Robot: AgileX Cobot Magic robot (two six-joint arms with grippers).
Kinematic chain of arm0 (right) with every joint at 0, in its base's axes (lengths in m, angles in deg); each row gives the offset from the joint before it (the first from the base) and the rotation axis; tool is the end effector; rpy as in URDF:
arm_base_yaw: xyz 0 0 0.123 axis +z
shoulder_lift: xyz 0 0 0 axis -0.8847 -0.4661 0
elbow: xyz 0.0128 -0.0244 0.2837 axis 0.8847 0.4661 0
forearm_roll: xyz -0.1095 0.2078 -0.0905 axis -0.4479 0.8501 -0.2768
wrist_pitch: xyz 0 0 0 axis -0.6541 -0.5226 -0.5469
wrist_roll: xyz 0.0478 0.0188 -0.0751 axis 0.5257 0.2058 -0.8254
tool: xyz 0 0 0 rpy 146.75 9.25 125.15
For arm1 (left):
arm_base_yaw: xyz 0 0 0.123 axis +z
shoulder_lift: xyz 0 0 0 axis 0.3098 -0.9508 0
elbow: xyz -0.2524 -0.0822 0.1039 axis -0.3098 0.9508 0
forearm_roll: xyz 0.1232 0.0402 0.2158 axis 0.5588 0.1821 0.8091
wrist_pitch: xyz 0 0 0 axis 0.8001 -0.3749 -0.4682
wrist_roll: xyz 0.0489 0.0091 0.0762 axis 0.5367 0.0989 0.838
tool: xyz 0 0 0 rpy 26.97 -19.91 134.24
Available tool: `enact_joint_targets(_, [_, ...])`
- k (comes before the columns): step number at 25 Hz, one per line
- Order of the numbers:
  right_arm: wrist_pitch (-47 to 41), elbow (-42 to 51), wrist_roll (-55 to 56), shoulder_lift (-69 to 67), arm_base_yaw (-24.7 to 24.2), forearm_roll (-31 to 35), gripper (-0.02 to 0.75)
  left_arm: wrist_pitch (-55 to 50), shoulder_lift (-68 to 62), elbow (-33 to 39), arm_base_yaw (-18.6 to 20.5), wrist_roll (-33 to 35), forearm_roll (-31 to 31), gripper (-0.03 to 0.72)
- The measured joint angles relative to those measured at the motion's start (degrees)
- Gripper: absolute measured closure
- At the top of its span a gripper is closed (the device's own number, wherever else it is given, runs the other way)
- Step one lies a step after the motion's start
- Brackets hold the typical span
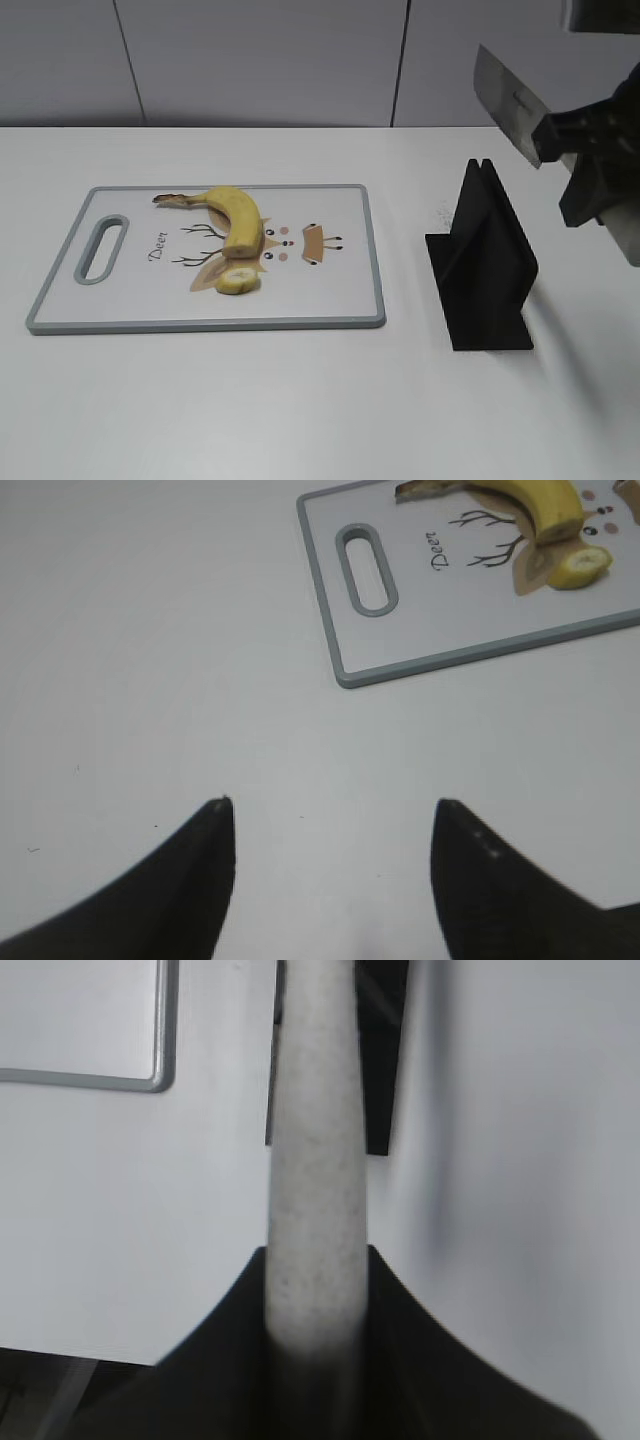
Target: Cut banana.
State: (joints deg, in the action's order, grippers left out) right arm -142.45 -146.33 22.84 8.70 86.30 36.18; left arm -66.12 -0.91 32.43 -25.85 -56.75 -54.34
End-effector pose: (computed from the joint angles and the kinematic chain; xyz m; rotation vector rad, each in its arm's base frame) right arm 0.2411 0.1100 0.3045 -0.0727 2.8360 0.2134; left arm 0.0319 -0.0064 0.2813 0.4036 2.2369 0.0126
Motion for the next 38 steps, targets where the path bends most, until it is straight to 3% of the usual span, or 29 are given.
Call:
enact_joint_targets(11, [4.9, 4.5, 0.9, 0.0, -0.3, 0.3, 0.568, -1.3, 14.0, 2.3, 0.0, 0.0, -2.5, 0.097])
enact_joint_targets(38, [8.4, 7.4, 1.2, -5.0, -0.3, -0.9, 0.568, -1.3, 14.8, 2.3, 0.0, -0.2, -2.9, 0.097])
